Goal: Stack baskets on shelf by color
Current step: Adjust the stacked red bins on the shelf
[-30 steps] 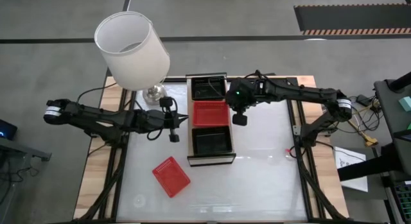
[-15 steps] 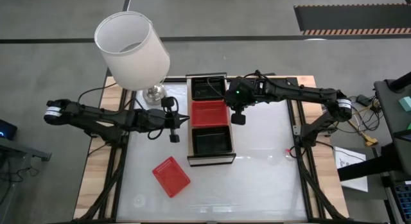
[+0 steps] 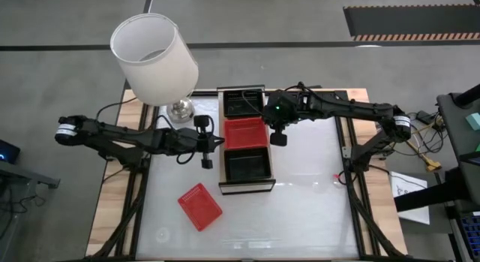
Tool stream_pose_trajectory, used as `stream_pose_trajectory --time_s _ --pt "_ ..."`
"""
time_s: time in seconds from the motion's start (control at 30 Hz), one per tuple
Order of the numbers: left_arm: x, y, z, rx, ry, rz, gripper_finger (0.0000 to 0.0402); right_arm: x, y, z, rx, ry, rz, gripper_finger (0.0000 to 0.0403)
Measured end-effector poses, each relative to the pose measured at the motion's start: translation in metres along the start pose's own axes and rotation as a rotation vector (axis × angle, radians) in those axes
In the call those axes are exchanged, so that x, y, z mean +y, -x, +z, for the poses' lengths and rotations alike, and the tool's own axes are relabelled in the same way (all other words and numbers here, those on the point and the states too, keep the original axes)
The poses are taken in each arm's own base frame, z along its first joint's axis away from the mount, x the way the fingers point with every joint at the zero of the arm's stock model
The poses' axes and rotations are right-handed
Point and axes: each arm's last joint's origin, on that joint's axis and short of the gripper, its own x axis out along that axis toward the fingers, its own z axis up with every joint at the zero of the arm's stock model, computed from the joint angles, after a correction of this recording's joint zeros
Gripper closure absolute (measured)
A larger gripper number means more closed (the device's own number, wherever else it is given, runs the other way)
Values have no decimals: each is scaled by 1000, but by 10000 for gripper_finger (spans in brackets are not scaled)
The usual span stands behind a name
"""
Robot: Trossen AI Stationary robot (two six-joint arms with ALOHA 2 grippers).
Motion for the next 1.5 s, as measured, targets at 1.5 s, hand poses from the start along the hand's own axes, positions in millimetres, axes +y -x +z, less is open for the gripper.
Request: stream_pose_trajectory --time_s 1.5 --pt "9 1 -2 8 29 56 401 5 5 -2 2 -48 68 394"
